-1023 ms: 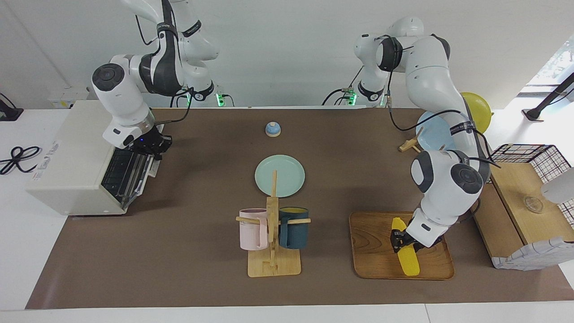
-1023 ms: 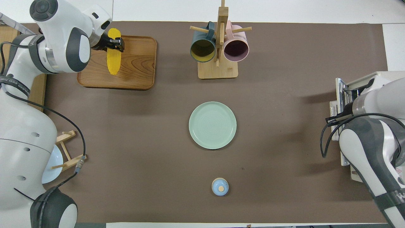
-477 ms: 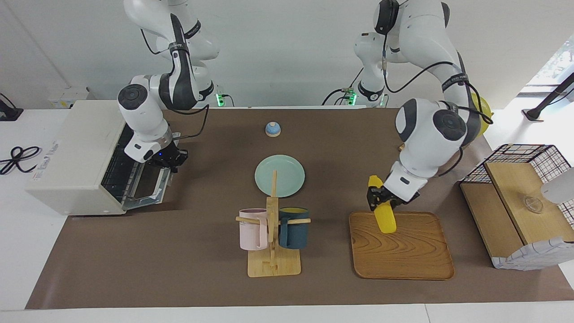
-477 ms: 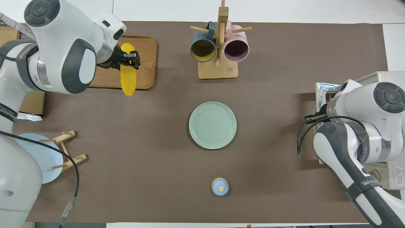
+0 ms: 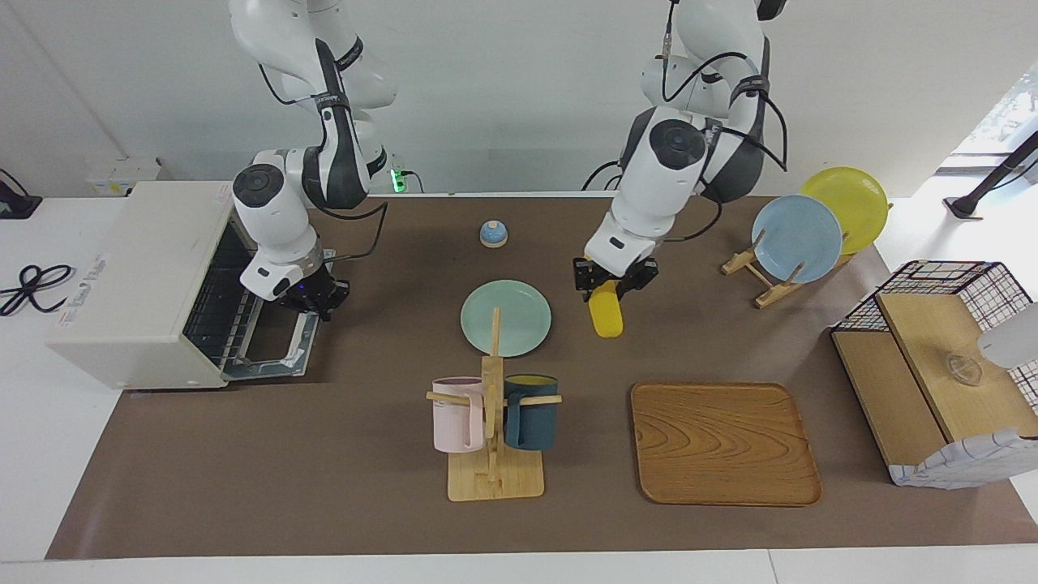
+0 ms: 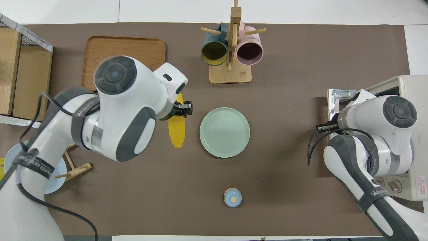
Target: Put corn in oven
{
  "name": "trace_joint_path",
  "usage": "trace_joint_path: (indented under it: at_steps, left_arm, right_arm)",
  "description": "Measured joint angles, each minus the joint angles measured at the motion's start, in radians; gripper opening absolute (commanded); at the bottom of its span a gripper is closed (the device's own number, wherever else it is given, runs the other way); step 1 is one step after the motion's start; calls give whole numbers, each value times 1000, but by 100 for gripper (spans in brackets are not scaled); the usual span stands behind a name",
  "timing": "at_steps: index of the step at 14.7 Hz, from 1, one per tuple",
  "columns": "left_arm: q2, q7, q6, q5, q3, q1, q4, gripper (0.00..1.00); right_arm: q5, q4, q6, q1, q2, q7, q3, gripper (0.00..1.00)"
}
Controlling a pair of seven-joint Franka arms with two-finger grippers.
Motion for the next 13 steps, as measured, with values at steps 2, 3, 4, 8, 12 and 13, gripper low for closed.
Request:
trace_joint_path:
  at_steps: [2,3,4,8,12,13]
  left_arm:
    - [-30,-75,112,0,-1,-83,-98,0]
    - [-43,-99,165,0,-1,-118,-142,0]
    - [-51,-116,200,0,0,-146,-173,0]
    - [-40,-149,323,0,0,-219,-231,0]
    - [66,-156,505,0,3,-242,-230,0]
    - [96,-156,518,0,5,-242,-213,0]
  right_arm:
    - [0,-15,31,1,7,7,0,0]
    - [0,-23,50,1,16,11,0,0]
    - [0,-29,67,2,28,20,0,0]
    - [0,-32,88,24,61,51,-2,0]
    - [0,-25,86,34,68,66,-3,0]
    - [0,-14,77,40,68,66,-2,0]
